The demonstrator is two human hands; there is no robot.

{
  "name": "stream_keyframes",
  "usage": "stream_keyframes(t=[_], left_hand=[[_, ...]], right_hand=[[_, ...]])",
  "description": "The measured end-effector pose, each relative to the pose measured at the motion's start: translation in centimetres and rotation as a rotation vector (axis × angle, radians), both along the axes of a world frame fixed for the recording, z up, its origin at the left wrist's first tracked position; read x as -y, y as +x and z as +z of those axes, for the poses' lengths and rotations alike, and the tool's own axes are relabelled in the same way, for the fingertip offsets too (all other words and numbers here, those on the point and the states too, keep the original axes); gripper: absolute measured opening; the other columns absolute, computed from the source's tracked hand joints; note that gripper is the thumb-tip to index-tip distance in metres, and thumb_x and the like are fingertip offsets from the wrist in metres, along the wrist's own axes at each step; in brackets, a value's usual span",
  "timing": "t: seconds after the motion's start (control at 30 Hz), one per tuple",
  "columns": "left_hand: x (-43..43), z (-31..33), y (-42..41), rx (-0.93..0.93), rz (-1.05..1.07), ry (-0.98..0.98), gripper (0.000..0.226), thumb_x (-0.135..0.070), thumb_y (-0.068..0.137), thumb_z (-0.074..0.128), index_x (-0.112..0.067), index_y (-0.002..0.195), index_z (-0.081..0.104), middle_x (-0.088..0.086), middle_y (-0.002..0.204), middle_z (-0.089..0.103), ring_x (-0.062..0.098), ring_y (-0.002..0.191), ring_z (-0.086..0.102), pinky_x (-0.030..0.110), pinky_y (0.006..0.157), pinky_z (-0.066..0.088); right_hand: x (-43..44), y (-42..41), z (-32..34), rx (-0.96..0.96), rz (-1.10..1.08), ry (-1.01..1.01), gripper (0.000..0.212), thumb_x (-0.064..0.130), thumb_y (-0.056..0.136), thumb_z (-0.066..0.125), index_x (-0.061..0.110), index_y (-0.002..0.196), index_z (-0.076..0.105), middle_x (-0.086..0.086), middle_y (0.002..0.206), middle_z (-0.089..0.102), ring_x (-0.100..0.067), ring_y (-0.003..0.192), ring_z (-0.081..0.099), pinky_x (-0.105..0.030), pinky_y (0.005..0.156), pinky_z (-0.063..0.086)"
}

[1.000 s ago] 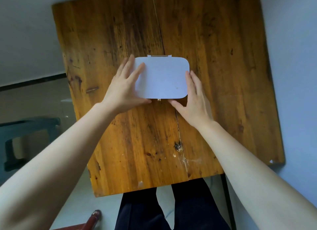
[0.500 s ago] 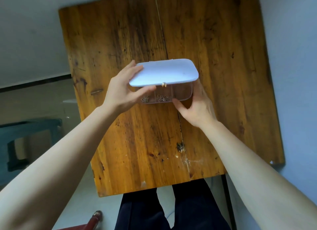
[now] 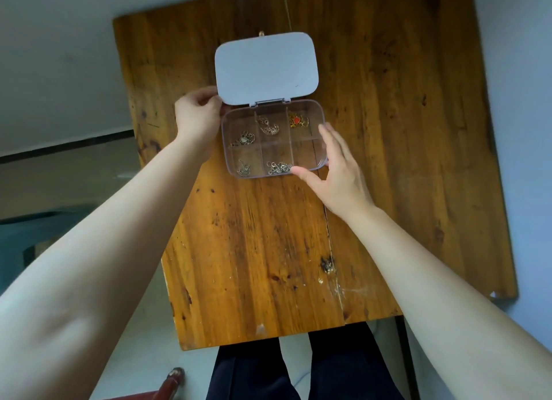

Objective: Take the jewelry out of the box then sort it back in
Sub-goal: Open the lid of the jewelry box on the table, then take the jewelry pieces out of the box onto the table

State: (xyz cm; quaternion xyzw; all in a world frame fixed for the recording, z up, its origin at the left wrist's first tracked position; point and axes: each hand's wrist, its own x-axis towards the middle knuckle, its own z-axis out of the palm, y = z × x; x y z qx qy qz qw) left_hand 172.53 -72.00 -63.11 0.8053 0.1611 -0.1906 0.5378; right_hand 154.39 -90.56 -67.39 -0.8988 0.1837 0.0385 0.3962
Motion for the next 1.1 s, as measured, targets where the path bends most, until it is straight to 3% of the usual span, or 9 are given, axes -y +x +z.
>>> stream_keyframes(t=[0.17, 0.27, 0.33, 0.43, 0.57, 0.67, 0.8, 0.93, 1.1], left_hand=[[-0.7, 0.3, 2.0, -0.03, -0.026, -0.079, 0.025, -0.009, 0.097, 0.052, -0.015, 0.114, 0.069, 0.002, 0.1, 0.076, 0.014, 0.089, 0.074, 0.029, 0.075, 0.06], [-1.4, 0.1, 1.7, 0.005, -0.11, -0.023, 0.031, -0.02, 0.095, 0.056, -0.016, 0.124, 0.064, -0.001, 0.102, 0.074, 0.007, 0.082, 0.073, 0.019, 0.065, 0.054], [-2.0, -0.4, 0.7, 0.047, -0.195, 0.064, 0.037, -0.023, 0.093, 0.057, -0.016, 0.129, 0.061, 0.0, 0.108, 0.07, 0.008, 0.091, 0.069, 0.022, 0.072, 0.054], [-3.1, -1.0, -1.1, 0.081, -0.3, 0.128, 0.038, -0.024, 0.089, 0.058, -0.018, 0.127, 0.06, 0.001, 0.114, 0.069, 0.015, 0.105, 0.066, 0.035, 0.091, 0.055], [-4.0, -1.5, -2.7, 0.112, -0.331, 0.129, 0.035, -0.024, 0.09, 0.058, -0.02, 0.124, 0.062, -0.005, 0.114, 0.07, 0.009, 0.103, 0.066, 0.038, 0.093, 0.055], [-4.1, -1.8, -3.0, 0.139, -0.319, 0.125, 0.034, -0.025, 0.092, 0.058, -0.019, 0.125, 0.062, -0.006, 0.114, 0.069, 0.007, 0.104, 0.066, 0.032, 0.091, 0.056], [-4.3, -1.9, -2.8, 0.143, -0.319, 0.125, 0.032, -0.026, 0.093, 0.06, -0.019, 0.125, 0.063, -0.01, 0.111, 0.069, 0.0, 0.101, 0.065, 0.021, 0.086, 0.055], [-4.5, -1.8, -2.7, 0.147, -0.339, 0.112, 0.033, -0.025, 0.093, 0.062, -0.016, 0.125, 0.063, -0.009, 0.111, 0.069, -0.003, 0.1, 0.064, 0.015, 0.083, 0.052], [-4.7, -1.6, -2.2, 0.14, -0.424, 0.162, 0.033, -0.027, 0.093, 0.062, -0.017, 0.125, 0.061, -0.009, 0.112, 0.068, 0.002, 0.103, 0.063, 0.024, 0.088, 0.054]], right_hand=[[-0.5, 2.1, 0.1, -0.024, 0.016, -0.055, 0.087, 0.07, 0.088, 0.056, 0.025, 0.155, 0.024, 0.002, 0.164, 0.02, -0.018, 0.145, 0.029, -0.03, 0.105, 0.027], [-0.7, 2.4, 0.9, -0.029, 0.0, -0.143, 0.084, 0.07, 0.085, 0.057, 0.026, 0.152, 0.031, 0.0, 0.163, 0.023, -0.022, 0.146, 0.028, -0.046, 0.113, 0.029], [-0.8, 2.9, 1.6, 0.026, -0.016, -0.256, 0.08, 0.067, 0.085, 0.059, 0.023, 0.148, 0.038, -0.004, 0.161, 0.026, -0.025, 0.144, 0.028, -0.051, 0.114, 0.024], [-1.2, 5.0, 2.8, 0.147, -0.009, -0.309, 0.062, 0.049, 0.089, 0.062, 0.017, 0.141, 0.05, -0.008, 0.152, 0.041, -0.026, 0.137, 0.037, -0.047, 0.11, 0.032], [-2.1, 8.5, 4.2, 0.209, 0.163, -0.282, 0.043, 0.024, 0.093, 0.061, 0.011, 0.133, 0.058, -0.006, 0.132, 0.061, -0.024, 0.124, 0.052, -0.038, 0.103, 0.045], [-2.9, 11.1, 5.0, 0.075, 0.308, -0.263, 0.038, 0.019, 0.095, 0.06, 0.012, 0.132, 0.059, -0.007, 0.127, 0.064, -0.027, 0.118, 0.058, -0.041, 0.098, 0.05], [-4.0, 14.0, 5.0, -0.196, 0.478, -0.433, 0.032, 0.018, 0.094, 0.063, 0.009, 0.125, 0.062, -0.015, 0.119, 0.064, -0.036, 0.106, 0.062, -0.044, 0.083, 0.054], [-4.8, 15.5, 5.3, -0.263, 0.48, -0.586, 0.013, 0.008, 0.088, 0.072, 0.004, 0.1, 0.066, -0.018, 0.097, 0.065, -0.039, 0.089, 0.065, -0.035, 0.063, 0.042], [-5.5, 15.2, 4.6, -0.262, 0.469, -0.559, 0.008, -0.001, 0.091, 0.065, 0.004, 0.096, 0.068, -0.014, 0.085, 0.058, -0.037, 0.087, 0.064, -0.033, 0.063, 0.041]])
